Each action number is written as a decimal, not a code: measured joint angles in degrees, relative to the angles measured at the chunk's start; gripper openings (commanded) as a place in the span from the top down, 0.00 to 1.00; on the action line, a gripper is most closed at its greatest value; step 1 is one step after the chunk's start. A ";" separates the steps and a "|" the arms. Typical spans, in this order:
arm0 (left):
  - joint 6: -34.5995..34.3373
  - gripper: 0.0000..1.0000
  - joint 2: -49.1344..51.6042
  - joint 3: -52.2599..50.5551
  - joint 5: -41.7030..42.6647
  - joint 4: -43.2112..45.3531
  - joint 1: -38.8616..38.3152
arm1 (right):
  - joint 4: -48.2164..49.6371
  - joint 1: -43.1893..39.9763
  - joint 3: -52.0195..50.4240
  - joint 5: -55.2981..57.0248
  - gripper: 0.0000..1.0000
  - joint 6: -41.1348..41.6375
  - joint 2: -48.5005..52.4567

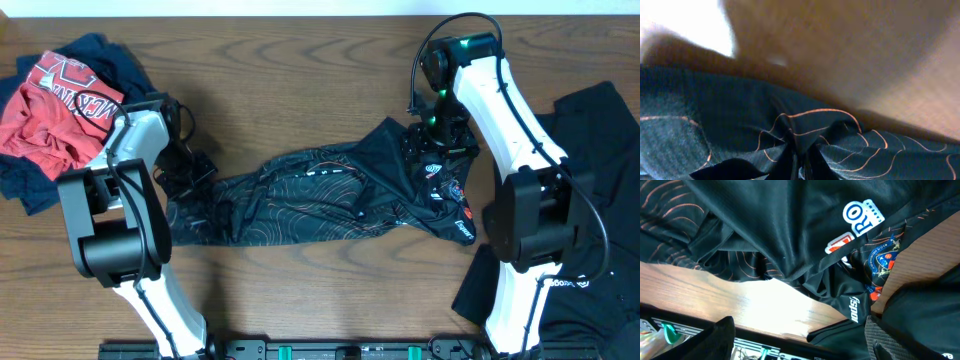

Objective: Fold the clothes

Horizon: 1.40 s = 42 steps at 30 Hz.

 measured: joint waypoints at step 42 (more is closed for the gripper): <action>-3.39 0.31 -7.61 2.45 10.25 18.71 -0.04 | 20.92 -4.26 -11.17 -3.69 0.15 -3.26 0.35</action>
